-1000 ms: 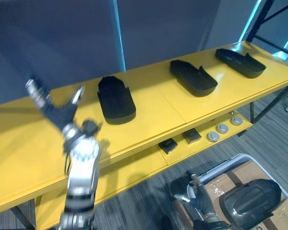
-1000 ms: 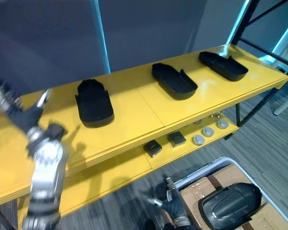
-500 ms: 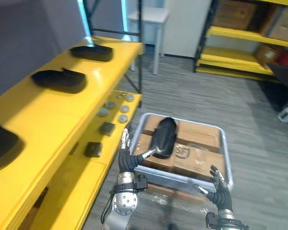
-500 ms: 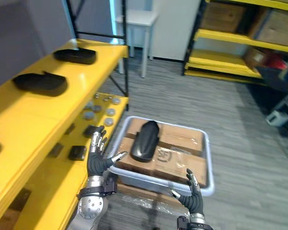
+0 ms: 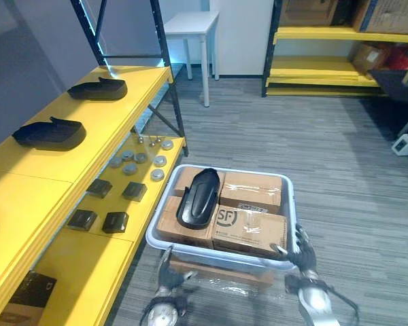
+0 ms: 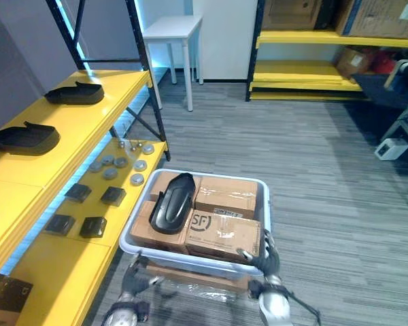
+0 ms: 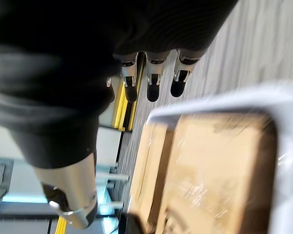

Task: Walk over and take plastic housings, then place them on the shelf

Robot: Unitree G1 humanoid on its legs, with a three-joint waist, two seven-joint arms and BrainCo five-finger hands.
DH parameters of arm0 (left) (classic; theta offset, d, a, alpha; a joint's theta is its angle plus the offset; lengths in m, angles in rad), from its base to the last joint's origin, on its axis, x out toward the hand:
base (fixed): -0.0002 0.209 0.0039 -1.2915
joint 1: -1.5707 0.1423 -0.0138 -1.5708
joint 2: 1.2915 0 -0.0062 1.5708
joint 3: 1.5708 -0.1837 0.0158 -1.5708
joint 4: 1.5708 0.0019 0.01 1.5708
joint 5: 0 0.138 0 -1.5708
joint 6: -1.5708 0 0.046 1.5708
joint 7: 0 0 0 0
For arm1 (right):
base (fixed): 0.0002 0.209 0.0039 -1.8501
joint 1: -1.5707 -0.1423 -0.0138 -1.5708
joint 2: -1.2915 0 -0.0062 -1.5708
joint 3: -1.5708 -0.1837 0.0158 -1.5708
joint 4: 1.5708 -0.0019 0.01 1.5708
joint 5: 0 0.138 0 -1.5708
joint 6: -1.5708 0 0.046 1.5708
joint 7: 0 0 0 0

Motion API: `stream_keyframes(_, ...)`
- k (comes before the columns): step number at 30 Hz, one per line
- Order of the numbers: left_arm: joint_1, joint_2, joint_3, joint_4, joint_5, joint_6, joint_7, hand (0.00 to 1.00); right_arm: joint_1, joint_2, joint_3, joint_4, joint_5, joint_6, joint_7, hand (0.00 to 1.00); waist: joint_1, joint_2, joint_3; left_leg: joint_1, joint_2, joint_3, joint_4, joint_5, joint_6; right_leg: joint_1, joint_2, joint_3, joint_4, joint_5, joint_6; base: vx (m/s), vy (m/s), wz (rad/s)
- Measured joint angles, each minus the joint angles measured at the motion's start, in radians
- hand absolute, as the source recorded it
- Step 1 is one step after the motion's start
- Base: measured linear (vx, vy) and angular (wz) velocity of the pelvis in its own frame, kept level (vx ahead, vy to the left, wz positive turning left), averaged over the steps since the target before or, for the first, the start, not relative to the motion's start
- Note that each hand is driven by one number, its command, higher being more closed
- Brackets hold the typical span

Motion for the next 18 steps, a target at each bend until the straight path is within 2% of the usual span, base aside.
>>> stream_keyframes(1,0.012,0.004,0.012,0.022,0.000,0.002,0.000,0.00,-0.047,0.003,0.001,0.034,0.000,0.003,-0.010,0.00,0.010,0.000,0.008,-0.002,-0.005,-0.012,-0.042,0.009,0.011,0.000,-0.003,0.004,0.000,0.005,0.007,0.12,0.126,-0.20)
stream_keyframes(2,0.038,0.005,0.033,0.057,0.001,0.007,0.000,0.00,-0.140,0.002,-0.001,0.099,0.001,0.009,-0.030,0.00,0.037,0.011,0.020,0.005,-0.012,-0.037,-0.111,0.072,-0.007,0.004,-0.004,0.012,0.000,0.008,0.022,0.14,0.158,-0.22)
stream_keyframes(3,0.066,0.007,0.040,0.087,0.006,0.011,-0.001,0.00,-0.219,0.000,-0.019,0.151,0.001,0.015,-0.054,0.00,0.059,0.020,0.039,0.026,-0.022,-0.035,-0.135,0.174,-0.026,0.017,-0.011,0.014,-0.002,0.004,0.040,0.16,0.177,-0.09)
stream_keyframes(5,0.067,0.018,0.040,0.120,0.008,0.013,-0.001,0.00,-0.326,0.001,-0.064,0.200,0.001,0.028,-0.081,0.00,0.071,0.019,0.070,0.020,-0.061,-0.060,-0.143,0.182,-0.013,0.023,-0.045,-0.014,-0.006,0.010,0.057,0.16,0.228,0.38)
stream_keyframes(6,0.065,0.022,0.047,0.138,0.008,0.010,-0.001,0.00,-0.409,0.001,-0.095,0.234,0.001,0.037,-0.089,0.00,0.094,0.019,0.095,0.016,-0.075,-0.062,-0.142,0.183,-0.010,0.022,-0.058,-0.021,-0.006,0.011,0.059,0.10,0.180,0.39)
stream_keyframes(11,0.052,0.029,0.058,0.181,0.003,0.009,0.000,0.00,-0.689,-0.019,-0.213,0.363,0.000,0.069,-0.146,0.00,0.150,0.010,0.167,-0.053,-0.099,-0.083,-0.152,0.199,0.012,-0.033,-0.073,-0.042,-0.020,0.027,0.084,0.01,0.069,0.15)
stream_keyframes(13,0.045,0.026,0.057,0.184,-0.012,0.008,0.001,0.00,-0.762,-0.053,-0.239,0.421,-0.001,0.093,-0.169,0.00,0.166,0.006,0.187,-0.088,-0.102,-0.092,-0.160,0.212,0.018,-0.063,-0.073,-0.047,-0.025,0.033,0.094,-0.05,0.004,0.08)
stream_keyframes(18,0.002,0.030,0.052,0.223,-0.044,-0.002,0.003,0.00,-0.857,-0.163,-0.241,0.568,-0.013,0.149,-0.200,0.00,0.176,-0.006,0.204,-0.138,-0.110,-0.135,-0.180,0.241,0.017,-0.095,-0.068,-0.081,-0.038,0.044,0.100,-0.02,-0.011,0.22)
